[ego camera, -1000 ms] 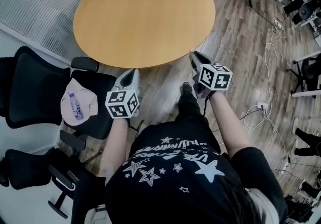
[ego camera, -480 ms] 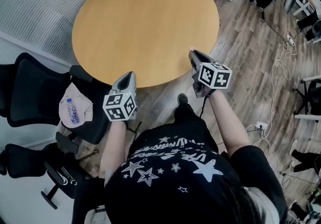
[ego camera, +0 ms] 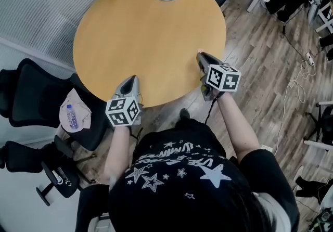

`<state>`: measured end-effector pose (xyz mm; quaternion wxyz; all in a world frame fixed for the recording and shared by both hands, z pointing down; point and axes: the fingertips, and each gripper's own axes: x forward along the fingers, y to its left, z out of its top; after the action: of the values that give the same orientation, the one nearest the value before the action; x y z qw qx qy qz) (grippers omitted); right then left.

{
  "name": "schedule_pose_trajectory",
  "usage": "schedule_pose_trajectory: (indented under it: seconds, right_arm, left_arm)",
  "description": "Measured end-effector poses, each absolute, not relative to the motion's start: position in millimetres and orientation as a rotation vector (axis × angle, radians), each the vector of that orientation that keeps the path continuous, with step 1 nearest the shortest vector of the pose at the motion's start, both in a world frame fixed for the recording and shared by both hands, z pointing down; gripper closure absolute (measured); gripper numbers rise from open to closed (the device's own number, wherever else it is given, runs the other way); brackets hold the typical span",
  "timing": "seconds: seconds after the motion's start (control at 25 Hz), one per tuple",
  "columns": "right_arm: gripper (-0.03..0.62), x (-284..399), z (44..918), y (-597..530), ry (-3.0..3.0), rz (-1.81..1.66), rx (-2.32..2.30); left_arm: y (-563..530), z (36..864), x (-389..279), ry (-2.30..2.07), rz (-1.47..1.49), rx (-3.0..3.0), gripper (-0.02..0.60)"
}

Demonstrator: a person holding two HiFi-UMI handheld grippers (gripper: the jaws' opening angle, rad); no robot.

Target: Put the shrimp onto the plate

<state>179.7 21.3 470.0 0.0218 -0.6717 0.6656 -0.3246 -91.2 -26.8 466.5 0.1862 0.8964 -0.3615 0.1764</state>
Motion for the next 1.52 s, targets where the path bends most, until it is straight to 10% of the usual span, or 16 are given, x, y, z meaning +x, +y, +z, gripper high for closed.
schedule_pose_trajectory:
  seconds: [1.52]
  right_arm:
    - [0.530, 259.0, 460.2, -191.5, 2.155, -0.944, -2.169]
  left_arm:
    - [-222.2, 433.2, -28.6, -1.047, 0.357, 2.600, 0.580]
